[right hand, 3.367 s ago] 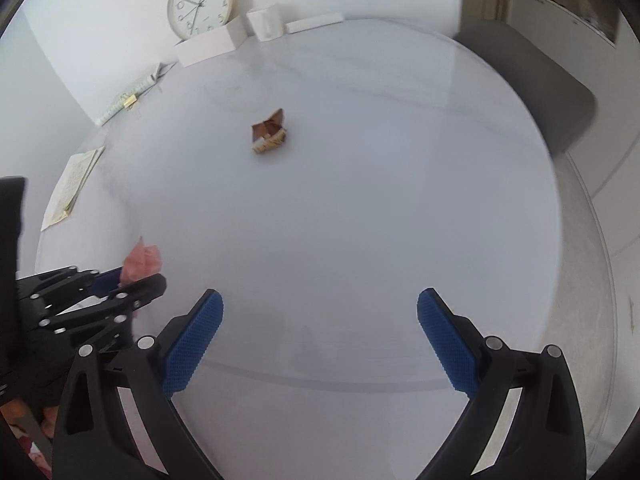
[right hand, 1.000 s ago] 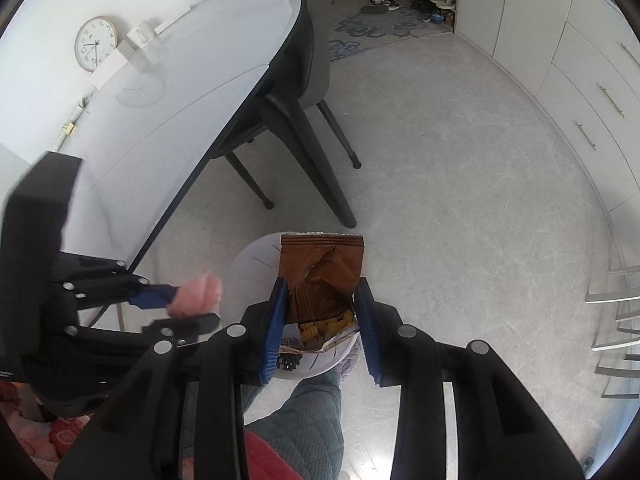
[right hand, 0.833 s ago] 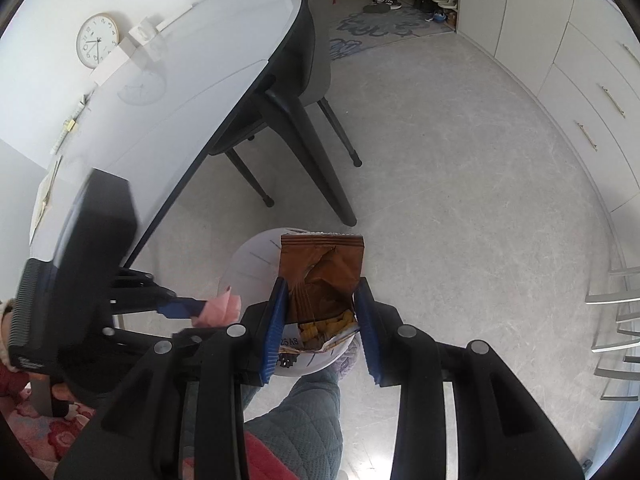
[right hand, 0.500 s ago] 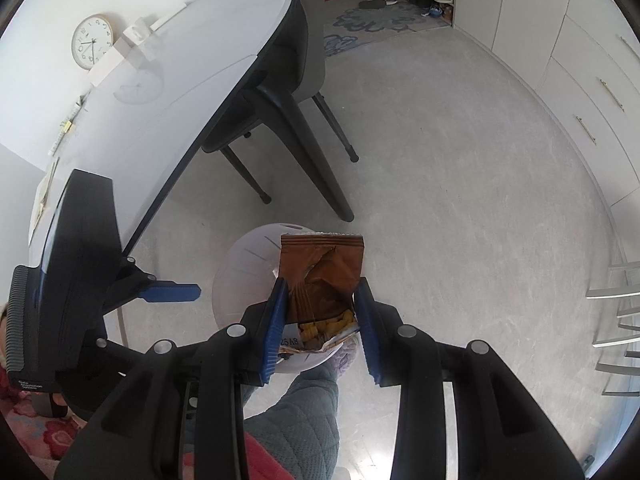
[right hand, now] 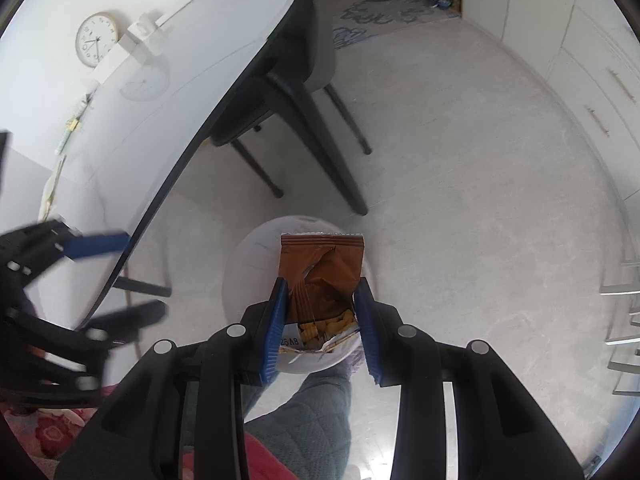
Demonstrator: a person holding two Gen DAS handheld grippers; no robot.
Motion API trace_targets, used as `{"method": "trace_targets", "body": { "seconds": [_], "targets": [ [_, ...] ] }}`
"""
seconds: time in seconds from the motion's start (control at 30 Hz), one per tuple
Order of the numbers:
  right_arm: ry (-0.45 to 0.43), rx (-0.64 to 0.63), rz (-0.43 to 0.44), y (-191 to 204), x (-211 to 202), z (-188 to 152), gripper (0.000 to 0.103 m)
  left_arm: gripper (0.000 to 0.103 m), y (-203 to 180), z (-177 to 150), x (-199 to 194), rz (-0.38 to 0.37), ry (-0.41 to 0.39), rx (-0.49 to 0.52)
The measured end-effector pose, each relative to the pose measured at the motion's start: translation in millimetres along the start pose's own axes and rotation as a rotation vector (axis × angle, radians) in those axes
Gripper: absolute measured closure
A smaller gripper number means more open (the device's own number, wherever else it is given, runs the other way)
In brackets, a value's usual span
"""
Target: Collect trash
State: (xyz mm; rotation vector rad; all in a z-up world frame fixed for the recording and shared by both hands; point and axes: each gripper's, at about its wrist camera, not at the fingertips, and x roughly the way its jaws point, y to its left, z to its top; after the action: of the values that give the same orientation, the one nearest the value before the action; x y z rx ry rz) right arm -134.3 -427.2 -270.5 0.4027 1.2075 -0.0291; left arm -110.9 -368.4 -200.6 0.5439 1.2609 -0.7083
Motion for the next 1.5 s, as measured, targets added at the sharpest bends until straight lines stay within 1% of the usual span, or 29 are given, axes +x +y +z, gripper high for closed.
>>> {"method": "trace_targets", "body": {
  "seconds": [0.07,0.17,0.2,0.23,0.27,0.3,0.33,0.43,0.47,0.5,0.53,0.57,0.63,0.67,0.8,0.9,0.97,1.03,1.13,1.23,1.33,1.4,1.5],
  "targets": [
    [0.028,-0.025,0.018,8,16,-3,0.067,0.025,10,-5,-16,0.026,-0.033,-0.028],
    [0.077,-0.07,0.037,22,43,-9,0.067,0.025,23,-13,-30,0.063,-0.048,-0.077],
    [0.087,-0.08,0.042,27,50,-10,0.062,0.024,27,-15,-33,0.071,-0.05,-0.095],
    [0.109,-0.089,0.043,32,61,-11,0.043,0.023,32,-18,-36,0.075,-0.052,-0.121],
    [0.132,-0.095,0.039,36,70,-12,0.032,0.023,37,-20,-39,0.077,-0.051,-0.144],
    [0.152,-0.103,0.039,41,77,-13,0.014,0.023,40,-21,-40,0.08,-0.047,-0.163],
    [0.172,-0.113,0.032,47,84,-13,0.01,0.023,42,-23,-42,0.083,-0.04,-0.18],
    [0.21,-0.14,-0.008,59,92,-13,0.009,0.023,52,-29,-44,0.089,-0.019,-0.215],
    [0.203,-0.138,-0.015,62,90,-12,0.009,0.023,55,-30,-45,0.092,-0.017,-0.219],
    [0.19,-0.128,-0.026,62,84,-12,0.006,0.023,57,-30,-46,0.094,-0.016,-0.223],
    [0.164,-0.114,-0.04,64,76,-10,0.003,0.023,60,-31,-46,0.097,-0.016,-0.227],
    [0.142,-0.099,-0.047,63,67,-7,0.003,0.022,65,-31,-49,0.097,-0.019,-0.235],
    [0.081,-0.054,-0.06,64,42,1,0.003,0.017,72,-33,-55,0.091,-0.036,-0.245],
    [0.052,-0.035,-0.067,65,29,6,0.003,0.016,78,-37,-54,0.092,-0.053,-0.251],
    [-0.088,0.011,-0.108,83,-24,30,0.003,0.013,103,-40,-80,0.095,-0.136,-0.263],
    [-0.198,0.007,-0.144,117,-60,44,0.003,0.013,131,-45,-108,0.11,-0.21,-0.282],
    [-0.277,0.001,-0.144,148,-85,51,0.003,0.011,150,-50,-129,0.126,-0.268,-0.297],
    [-0.356,-0.025,-0.14,181,-108,58,0.003,0.008,173,-58,-157,0.158,-0.344,-0.315],
    [-0.471,-0.049,-0.162,228,-139,65,0.003,0.008,202,-66,-197,0.196,-0.445,-0.312],
    [-0.573,-0.051,-0.143,267,-165,73,0.002,0.008,226,-72,-231,0.218,-0.515,-0.306],
    [-0.633,-0.05,-0.163,299,-183,80,0.002,0.008,249,-78,-262,0.227,-0.572,-0.318],
    [-0.672,-0.049,-0.167,319,-197,83,0.002,0.008,262,-85,-279,0.223,-0.594,-0.331],
    [-0.709,-0.045,-0.164,339,-212,88,0.002,0.008,277,-98,-302,0.233,-0.635,-0.345]
  ]
}}
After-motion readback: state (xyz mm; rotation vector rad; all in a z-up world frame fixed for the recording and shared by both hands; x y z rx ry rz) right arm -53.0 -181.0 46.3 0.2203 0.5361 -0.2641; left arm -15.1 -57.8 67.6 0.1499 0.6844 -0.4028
